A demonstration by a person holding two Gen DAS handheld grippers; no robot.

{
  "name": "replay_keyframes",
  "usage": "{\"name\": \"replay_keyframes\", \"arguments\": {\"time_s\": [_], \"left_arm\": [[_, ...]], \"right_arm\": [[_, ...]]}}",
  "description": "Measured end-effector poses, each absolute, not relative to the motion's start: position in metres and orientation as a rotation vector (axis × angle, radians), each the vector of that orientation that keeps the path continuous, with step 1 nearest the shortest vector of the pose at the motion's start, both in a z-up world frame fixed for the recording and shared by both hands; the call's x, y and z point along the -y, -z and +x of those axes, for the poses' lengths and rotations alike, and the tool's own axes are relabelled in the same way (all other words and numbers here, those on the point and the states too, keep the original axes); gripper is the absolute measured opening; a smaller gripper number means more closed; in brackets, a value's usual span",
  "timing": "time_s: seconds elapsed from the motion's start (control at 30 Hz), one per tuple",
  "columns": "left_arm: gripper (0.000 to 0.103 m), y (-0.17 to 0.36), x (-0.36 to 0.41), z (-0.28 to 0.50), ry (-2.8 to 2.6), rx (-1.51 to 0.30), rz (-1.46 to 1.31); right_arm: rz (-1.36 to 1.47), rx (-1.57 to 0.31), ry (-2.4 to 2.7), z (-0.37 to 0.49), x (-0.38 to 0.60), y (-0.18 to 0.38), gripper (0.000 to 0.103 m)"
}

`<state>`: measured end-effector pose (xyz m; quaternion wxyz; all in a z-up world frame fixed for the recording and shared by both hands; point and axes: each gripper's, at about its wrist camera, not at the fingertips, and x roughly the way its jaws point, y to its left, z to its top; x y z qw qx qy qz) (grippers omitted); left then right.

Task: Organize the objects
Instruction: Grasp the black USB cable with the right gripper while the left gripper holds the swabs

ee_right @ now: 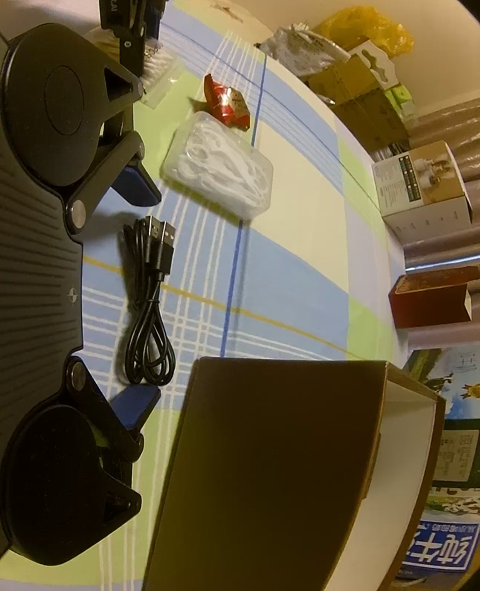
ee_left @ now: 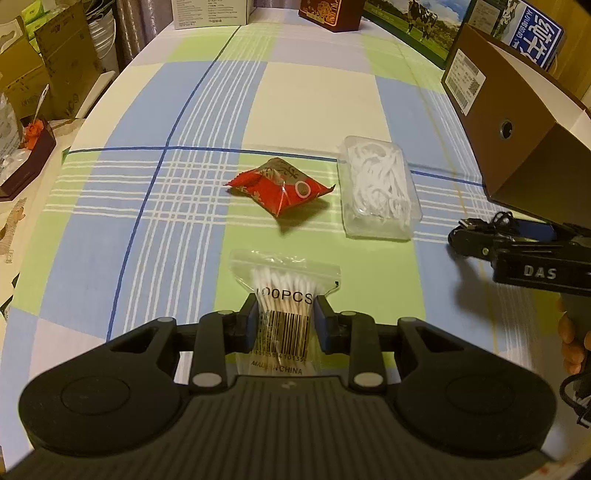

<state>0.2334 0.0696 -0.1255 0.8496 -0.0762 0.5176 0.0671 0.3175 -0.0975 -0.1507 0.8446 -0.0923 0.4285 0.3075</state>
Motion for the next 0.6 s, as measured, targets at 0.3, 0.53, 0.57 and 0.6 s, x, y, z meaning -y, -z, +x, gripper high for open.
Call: {"name": "replay_keyframes", "arguments": {"time_s": [0.3, 0.53, 0.57, 0.6], "left_arm": [[0.026, 0.125, -0.066, 0.234, -0.147, -1.101, -0.143], [0.026, 0.124, -0.059, 0.225, -0.133, -1.113, -0.133], [0.026, 0.124, -0.058, 0.224, -0.129, -1.115, -0.133], [0.026, 0.123, -0.057, 0.222, -0.124, -1.117, -0.134]], "right_arm": [[-0.214, -0.928, -0.667, 0.309, 0.104, 0.148, 0.091], [-0.211, -0.958, -0.676, 0.293, 0.122, 0.144, 0.091], [-0.207, -0.963, -0.675, 0.291, 0.125, 0.143, 0.091], [-0.203, -0.968, -0.673, 0.289, 0.129, 0.142, 0.091]]}}
